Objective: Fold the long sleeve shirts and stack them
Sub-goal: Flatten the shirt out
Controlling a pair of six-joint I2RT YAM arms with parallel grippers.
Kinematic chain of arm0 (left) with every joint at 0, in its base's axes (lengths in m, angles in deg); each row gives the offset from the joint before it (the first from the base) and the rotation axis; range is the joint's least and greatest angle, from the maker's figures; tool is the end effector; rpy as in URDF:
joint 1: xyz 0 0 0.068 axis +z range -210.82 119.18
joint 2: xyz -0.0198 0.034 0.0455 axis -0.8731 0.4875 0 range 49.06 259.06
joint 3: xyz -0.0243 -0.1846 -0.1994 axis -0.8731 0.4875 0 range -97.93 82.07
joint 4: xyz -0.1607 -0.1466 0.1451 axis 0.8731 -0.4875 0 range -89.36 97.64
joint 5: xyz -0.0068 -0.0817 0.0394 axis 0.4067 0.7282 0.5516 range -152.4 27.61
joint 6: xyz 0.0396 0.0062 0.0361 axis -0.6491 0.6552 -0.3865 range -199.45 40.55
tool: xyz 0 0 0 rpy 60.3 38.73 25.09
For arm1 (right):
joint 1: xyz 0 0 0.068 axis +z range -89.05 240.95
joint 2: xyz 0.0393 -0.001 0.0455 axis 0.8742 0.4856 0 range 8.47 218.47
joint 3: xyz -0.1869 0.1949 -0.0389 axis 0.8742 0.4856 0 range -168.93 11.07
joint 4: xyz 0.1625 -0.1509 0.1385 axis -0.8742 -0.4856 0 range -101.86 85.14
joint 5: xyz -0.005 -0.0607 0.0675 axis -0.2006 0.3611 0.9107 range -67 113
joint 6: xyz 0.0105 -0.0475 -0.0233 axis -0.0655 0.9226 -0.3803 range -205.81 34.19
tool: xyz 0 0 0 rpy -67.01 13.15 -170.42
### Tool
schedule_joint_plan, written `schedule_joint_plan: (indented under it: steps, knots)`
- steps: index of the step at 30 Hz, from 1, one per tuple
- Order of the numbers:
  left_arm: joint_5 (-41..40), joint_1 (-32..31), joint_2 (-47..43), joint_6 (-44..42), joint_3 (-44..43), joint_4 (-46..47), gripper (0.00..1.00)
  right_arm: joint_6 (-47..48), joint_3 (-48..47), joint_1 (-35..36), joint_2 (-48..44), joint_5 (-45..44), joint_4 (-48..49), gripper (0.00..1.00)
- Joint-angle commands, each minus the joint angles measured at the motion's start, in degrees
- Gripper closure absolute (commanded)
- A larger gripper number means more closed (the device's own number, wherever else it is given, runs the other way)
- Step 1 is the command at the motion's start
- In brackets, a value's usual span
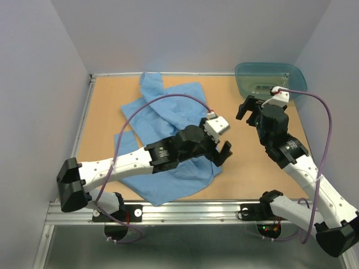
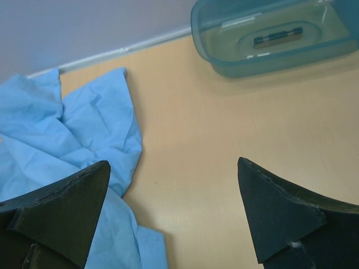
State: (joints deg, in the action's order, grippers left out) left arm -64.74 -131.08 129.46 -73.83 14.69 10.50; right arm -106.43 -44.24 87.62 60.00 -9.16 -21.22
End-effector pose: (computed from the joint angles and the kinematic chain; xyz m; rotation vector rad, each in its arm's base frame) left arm 0.1149 -0.3159 0.3577 0.9581 1.5736 -0.9177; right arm 0.1853 0.0720 0.3736 0.3047 1.7305 0.0982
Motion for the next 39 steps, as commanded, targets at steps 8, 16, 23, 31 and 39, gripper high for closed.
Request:
schedule_joint_plan:
  steps: [8, 16, 23, 31, 39]
  knots:
    - [-15.0, 35.7, -14.0, 18.2, 12.4, -2.8, 0.01, -7.4, 3.2, 0.0, 12.3, 27.5, -5.1, 0.00]
    - [-2.3, 61.8, -1.9, 26.3, 13.7, -0.8, 0.01, -9.3, 7.6, 0.0, 20.7, 35.3, -4.4, 0.01]
    - [6.0, 68.8, 15.2, 26.8, 7.2, 2.9, 0.08, -8.7, 8.8, 0.0, 23.0, 36.1, -3.0, 0.02]
    - [6.3, 72.3, 23.7, 26.4, 2.8, 4.4, 0.15, -9.2, 8.9, 0.0, 22.9, 35.0, -1.6, 0.04]
    - [10.4, 72.5, 27.6, 25.7, 0.9, 5.4, 0.37, -9.2, 9.1, 0.0, 27.0, 36.7, 1.3, 0.06]
